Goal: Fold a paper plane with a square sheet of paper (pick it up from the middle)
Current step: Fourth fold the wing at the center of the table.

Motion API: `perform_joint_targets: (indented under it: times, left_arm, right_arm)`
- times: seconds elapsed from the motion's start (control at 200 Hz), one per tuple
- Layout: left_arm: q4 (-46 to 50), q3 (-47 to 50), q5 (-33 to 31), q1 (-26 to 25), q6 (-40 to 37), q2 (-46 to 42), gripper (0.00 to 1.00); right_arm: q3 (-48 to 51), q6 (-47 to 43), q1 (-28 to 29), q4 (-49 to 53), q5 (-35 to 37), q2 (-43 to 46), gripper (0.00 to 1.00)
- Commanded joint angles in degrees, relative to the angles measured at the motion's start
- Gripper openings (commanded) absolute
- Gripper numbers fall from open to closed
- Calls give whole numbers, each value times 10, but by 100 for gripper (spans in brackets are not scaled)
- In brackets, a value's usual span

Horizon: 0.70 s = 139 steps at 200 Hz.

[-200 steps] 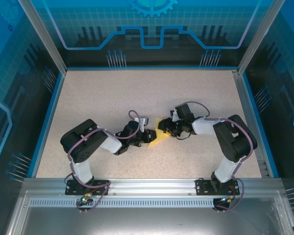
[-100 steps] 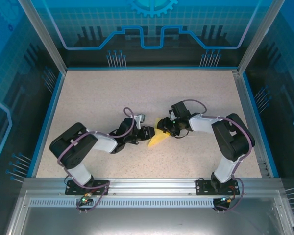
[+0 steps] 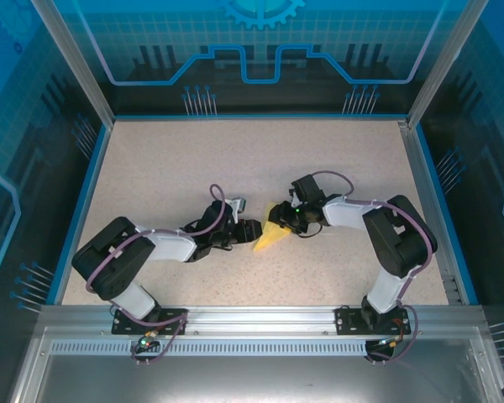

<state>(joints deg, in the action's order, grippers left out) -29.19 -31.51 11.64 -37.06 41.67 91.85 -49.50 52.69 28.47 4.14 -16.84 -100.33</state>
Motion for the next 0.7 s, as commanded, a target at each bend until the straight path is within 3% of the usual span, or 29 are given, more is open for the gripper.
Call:
perform_joint_targets:
  times: [0.0, 0.69]
  left_arm:
    - [20, -36, 46, 4, -6, 27, 44]
    - [22, -97, 92, 4, -11, 112, 32]
  right_arm:
    - [33, 3, 2, 41, 35, -14, 50]
    - [50, 5, -2, -10, -7, 7, 50]
